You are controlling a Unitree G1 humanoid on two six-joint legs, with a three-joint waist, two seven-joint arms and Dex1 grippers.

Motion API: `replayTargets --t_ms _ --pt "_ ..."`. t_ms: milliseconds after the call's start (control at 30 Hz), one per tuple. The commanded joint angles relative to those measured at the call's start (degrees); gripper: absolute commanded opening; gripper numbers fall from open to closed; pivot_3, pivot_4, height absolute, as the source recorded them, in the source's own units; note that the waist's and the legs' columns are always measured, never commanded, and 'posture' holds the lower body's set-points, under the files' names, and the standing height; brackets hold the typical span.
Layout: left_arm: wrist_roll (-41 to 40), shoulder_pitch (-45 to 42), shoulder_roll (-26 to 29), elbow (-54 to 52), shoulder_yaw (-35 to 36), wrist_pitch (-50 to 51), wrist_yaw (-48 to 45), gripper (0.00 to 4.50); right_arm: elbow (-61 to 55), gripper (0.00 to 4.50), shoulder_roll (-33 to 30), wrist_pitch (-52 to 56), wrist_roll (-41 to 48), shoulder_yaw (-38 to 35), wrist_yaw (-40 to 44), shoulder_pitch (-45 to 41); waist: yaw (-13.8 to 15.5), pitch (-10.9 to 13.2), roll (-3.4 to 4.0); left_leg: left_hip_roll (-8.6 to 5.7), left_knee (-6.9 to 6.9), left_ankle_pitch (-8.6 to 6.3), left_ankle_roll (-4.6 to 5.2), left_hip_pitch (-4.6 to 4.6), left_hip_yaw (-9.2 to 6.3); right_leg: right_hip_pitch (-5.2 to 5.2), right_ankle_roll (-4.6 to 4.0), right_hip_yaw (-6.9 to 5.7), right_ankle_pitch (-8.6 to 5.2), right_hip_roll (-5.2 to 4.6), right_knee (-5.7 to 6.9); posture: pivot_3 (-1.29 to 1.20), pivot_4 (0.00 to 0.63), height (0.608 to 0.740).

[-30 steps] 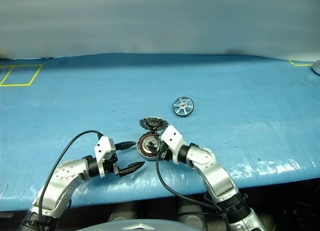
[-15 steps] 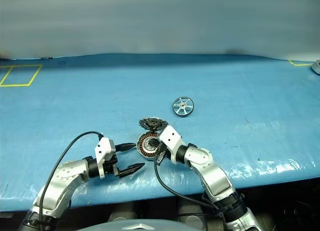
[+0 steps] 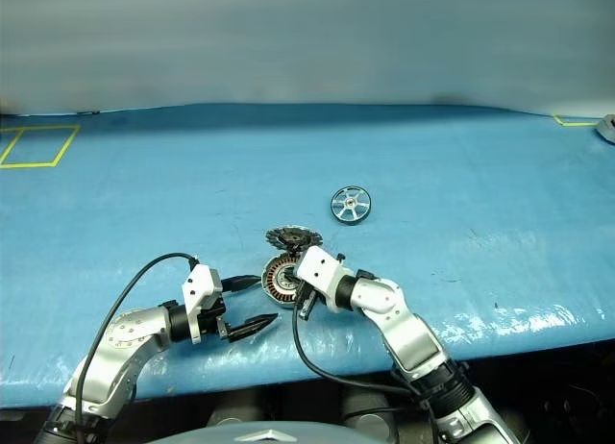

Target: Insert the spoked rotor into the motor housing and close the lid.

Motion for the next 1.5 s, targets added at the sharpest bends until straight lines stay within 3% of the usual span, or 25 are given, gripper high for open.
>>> replayTargets --t_ms 33,267,567,967,1500 --pt "0.1 -0.4 0.0 -0.1 0.2 -1.2 -0.2 4.50 1.9 0.04 -0.7 -2.1 -2.6 2.5 1.2 -0.1 0.0 0.0 0.00 0.00 0.00 0.00 0.00 0.00 0.00 0.00 0.00 0.00 0.00 0.00 0.00 0.00 0.150 0.740" --pt "0.3 -0.1 0.1 -0.2 0.1 -1.3 -0.3 4.50 -1.1 0.04 3.8 3.0 8.5 -3.6 4.2 1.0 0.0 0.0 0.00 0.01 -0.03 0.00 0.00 -0.01 -0.01 0.00 -0.01 0.00 0.01 0.01 0.01 0.00 0.150 0.740" --pt "0.9 0.0 0.3 0.2 -0.2 -1.5 -0.4 4.50 2.1 0.04 3.6 4.3 7.2 -2.5 3.6 0.9 0.0 0.0 0.00 0.00 -0.03 0.00 0.00 -0.02 -0.02 -0.01 -0.01 0.00 0.00 -0.01 0.00 0.00 0.150 0.740" --pt "1.2 -0.1 0.0 1.3 -0.1 -2.2 -0.5 4.50 -2.0 0.04 7.4 5.9 14.5 -10.5 0.5 0.6 0.1 0.0 0.01 0.00 -0.04 0.00 0.00 -0.05 -0.01 -0.04 -0.01 0.00 0.00 -0.01 0.00 0.00 0.150 0.740" --pt "1.2 -1.3 -0.9 3.5 -0.2 -3.3 -0.8 4.50 -1.1 0.04 3.3 5.2 8.5 -3.4 2.2 1.5 0.0 0.0 0.01 -0.01 -0.06 0.00 0.00 -0.07 -0.01 -0.05 -0.02 -0.01 0.00 -0.01 -0.01 0.00 0.150 0.740"
